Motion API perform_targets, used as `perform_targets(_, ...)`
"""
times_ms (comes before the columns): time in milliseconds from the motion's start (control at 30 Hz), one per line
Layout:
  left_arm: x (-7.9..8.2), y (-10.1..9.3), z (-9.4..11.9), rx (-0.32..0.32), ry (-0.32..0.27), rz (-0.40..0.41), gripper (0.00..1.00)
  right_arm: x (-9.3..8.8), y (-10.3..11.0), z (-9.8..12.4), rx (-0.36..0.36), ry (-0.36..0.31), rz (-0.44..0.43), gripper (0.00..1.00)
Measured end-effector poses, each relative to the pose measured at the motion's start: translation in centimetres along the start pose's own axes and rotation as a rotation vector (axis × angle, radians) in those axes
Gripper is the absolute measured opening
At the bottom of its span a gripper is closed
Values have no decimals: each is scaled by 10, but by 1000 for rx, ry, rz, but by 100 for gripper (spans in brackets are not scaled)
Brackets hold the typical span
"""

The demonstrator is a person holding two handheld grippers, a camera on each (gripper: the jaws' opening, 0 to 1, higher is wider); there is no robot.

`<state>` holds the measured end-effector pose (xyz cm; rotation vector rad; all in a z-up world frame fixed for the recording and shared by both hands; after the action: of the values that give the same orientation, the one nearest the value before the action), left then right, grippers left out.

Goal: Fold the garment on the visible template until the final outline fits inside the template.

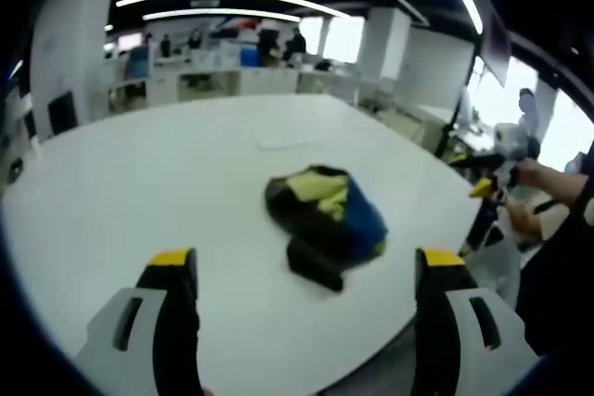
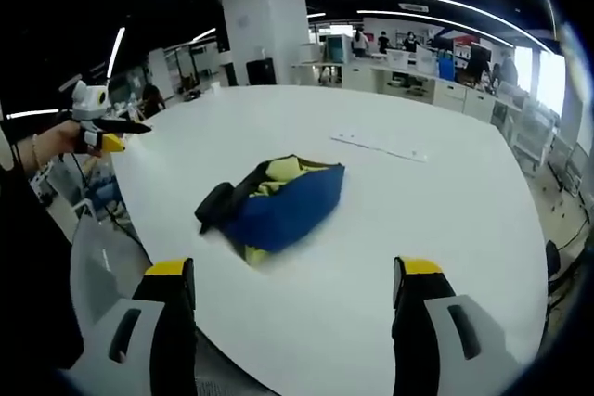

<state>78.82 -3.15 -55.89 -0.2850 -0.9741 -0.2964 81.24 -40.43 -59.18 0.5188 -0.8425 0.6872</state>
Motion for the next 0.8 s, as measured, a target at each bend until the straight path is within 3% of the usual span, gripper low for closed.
perform_targets(800, 4, 3, -46, -39, 35, -25, 82, 12, -14, -33, 38, 22, -16, 77)
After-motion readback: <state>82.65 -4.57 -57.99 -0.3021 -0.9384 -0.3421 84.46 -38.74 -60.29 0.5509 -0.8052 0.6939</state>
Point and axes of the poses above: the point that each gripper's makers call its tool centre point, and the gripper's own axes: z roughly backward along the fingers, y roughly to its left, x roughly out of its top, the point moved 3 cm from there along z, roughly backward along the fingers, and after that the axes turned 7 degrees about x, right-handed, at the moved point
